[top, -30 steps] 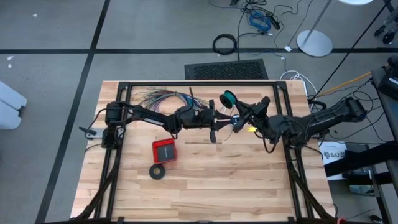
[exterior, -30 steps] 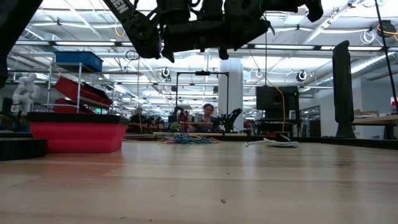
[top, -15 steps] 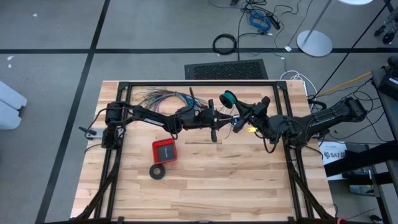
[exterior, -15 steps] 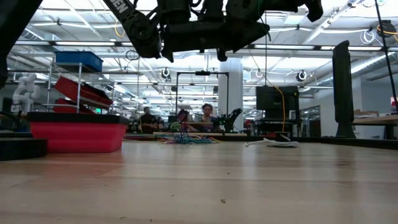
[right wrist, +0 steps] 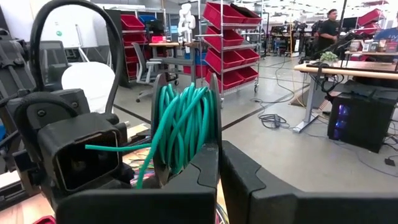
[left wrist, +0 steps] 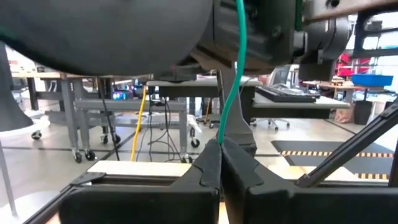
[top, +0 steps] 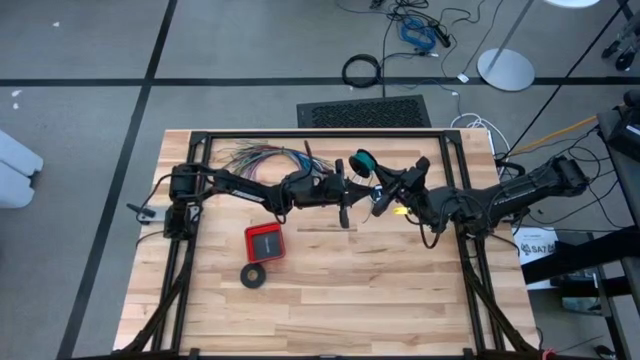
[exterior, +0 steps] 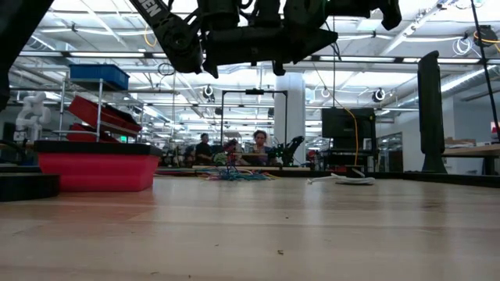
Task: Coil cords
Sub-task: Coil the green wire onto the spool
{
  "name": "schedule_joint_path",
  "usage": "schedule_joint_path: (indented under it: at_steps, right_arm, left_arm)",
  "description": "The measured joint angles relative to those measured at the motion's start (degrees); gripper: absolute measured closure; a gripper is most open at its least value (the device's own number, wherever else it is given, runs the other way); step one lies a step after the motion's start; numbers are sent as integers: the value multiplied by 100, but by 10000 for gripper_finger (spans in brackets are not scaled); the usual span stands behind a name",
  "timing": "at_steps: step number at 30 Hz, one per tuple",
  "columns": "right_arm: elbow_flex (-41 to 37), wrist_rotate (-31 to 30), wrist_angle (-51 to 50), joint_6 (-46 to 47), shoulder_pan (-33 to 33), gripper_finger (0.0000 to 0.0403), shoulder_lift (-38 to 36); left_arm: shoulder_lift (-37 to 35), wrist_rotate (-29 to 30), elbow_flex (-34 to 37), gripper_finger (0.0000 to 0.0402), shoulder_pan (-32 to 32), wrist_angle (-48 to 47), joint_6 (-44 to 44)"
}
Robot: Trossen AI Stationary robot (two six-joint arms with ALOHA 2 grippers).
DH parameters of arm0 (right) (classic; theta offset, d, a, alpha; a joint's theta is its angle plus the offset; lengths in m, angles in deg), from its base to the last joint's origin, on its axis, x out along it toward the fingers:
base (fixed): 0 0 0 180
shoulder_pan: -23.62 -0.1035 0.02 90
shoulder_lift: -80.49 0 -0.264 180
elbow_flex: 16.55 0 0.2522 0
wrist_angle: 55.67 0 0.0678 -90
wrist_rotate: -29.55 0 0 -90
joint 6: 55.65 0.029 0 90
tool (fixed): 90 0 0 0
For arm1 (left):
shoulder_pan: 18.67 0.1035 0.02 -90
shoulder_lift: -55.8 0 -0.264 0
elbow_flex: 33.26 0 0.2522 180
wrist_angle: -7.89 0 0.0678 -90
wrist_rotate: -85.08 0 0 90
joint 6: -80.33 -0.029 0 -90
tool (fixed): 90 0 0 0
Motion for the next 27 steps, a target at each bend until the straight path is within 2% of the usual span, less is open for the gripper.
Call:
schedule_joint_path:
  at_steps: [10, 13, 27]
  right_arm:
    - [0, 175, -74, 121, -50, 403, 4]
    - [0, 181, -262, 99, -119, 403, 3]
    - [0, 306, -2430, 649, -109, 403, -105]
  left_arm:
    - [0, 25, -50, 400, 353, -633, -56]
    - [0, -152, -57, 400, 506, -783, -36]
    - [0, -937, -57, 401, 967, -1694, -157]
